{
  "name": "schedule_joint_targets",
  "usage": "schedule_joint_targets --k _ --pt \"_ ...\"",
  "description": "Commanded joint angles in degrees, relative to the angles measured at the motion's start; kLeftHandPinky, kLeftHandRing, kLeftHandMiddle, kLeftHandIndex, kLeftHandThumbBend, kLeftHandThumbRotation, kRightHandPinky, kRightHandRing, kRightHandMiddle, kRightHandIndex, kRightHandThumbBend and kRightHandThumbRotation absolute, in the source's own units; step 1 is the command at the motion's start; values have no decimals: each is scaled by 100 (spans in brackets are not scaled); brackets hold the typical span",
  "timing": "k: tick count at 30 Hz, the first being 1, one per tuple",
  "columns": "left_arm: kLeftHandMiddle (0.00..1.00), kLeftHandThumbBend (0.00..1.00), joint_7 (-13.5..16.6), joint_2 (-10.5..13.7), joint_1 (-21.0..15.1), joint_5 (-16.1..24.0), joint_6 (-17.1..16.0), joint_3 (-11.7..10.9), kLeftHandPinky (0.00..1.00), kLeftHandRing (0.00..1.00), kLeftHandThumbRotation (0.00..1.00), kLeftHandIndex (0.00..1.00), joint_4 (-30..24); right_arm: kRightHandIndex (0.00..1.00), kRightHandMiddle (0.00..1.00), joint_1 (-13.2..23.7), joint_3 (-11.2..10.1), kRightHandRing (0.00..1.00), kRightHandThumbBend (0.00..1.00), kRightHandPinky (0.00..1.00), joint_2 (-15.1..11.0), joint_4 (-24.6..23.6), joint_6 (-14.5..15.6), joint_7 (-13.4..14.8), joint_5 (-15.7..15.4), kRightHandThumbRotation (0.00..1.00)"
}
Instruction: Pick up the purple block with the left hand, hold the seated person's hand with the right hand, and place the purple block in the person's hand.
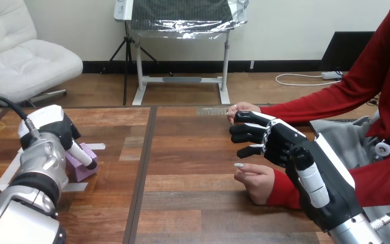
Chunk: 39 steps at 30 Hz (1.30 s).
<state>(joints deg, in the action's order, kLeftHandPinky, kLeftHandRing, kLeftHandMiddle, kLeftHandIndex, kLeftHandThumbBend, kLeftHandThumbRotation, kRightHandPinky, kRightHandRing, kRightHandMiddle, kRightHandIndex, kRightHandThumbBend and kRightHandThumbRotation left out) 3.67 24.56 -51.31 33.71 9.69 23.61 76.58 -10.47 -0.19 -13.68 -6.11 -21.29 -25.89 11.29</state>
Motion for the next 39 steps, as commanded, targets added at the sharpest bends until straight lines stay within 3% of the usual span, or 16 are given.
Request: schedule_joint_targets --k 1,39 --pt "49 65 6 44 -250 -4 -30 -25 31 40 0 70 -76 81 77 287 -36 77 91 67 21 -131 -119 21 44 100" --pt "32 71 219 -90 -329 -304 5 -294 17 24 0 64 -223 81 78 270 -50 77 92 69 -12 -113 -80 17 17 100"
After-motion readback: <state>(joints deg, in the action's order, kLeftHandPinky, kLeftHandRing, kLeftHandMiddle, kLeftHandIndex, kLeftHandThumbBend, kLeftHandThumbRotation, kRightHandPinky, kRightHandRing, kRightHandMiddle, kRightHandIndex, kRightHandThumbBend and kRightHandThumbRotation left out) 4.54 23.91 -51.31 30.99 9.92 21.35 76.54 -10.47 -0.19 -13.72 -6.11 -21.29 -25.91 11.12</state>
